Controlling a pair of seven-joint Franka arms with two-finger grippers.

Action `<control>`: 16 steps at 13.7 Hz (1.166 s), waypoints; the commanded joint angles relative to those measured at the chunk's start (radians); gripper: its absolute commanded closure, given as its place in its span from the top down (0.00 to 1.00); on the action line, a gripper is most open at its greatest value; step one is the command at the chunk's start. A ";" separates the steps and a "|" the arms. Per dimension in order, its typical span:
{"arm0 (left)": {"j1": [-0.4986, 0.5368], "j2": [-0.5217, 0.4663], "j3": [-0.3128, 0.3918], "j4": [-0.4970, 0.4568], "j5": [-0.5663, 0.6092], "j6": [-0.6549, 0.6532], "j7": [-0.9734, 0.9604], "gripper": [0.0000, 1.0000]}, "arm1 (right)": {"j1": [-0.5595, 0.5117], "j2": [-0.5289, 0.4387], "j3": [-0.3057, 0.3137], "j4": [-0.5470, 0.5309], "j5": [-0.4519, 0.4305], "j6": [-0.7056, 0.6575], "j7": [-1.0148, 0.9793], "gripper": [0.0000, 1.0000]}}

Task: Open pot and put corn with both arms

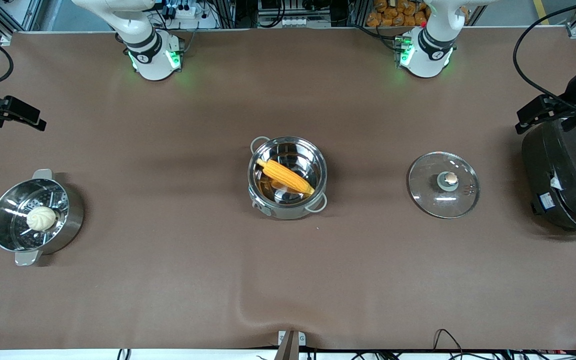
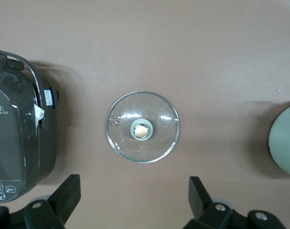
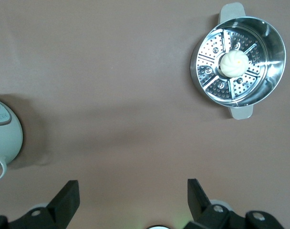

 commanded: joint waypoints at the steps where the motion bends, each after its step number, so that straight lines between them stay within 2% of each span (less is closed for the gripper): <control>1: -0.011 0.015 0.001 0.035 -0.042 -0.036 -0.042 1.00 | -0.011 -0.014 0.007 -0.004 0.009 -0.011 0.001 1.00; 3: -0.028 0.015 -0.011 0.036 -0.025 -0.038 -0.105 1.00 | -0.011 -0.013 0.007 0.003 0.008 -0.008 -0.021 1.00; 8: -0.028 0.029 -0.021 0.087 -0.013 -0.084 -0.113 1.00 | -0.008 -0.011 0.007 0.003 0.008 -0.005 -0.021 1.00; 16: -0.025 0.029 -0.021 0.088 -0.005 -0.091 -0.113 1.00 | -0.002 -0.016 0.011 0.002 0.008 -0.006 -0.019 1.00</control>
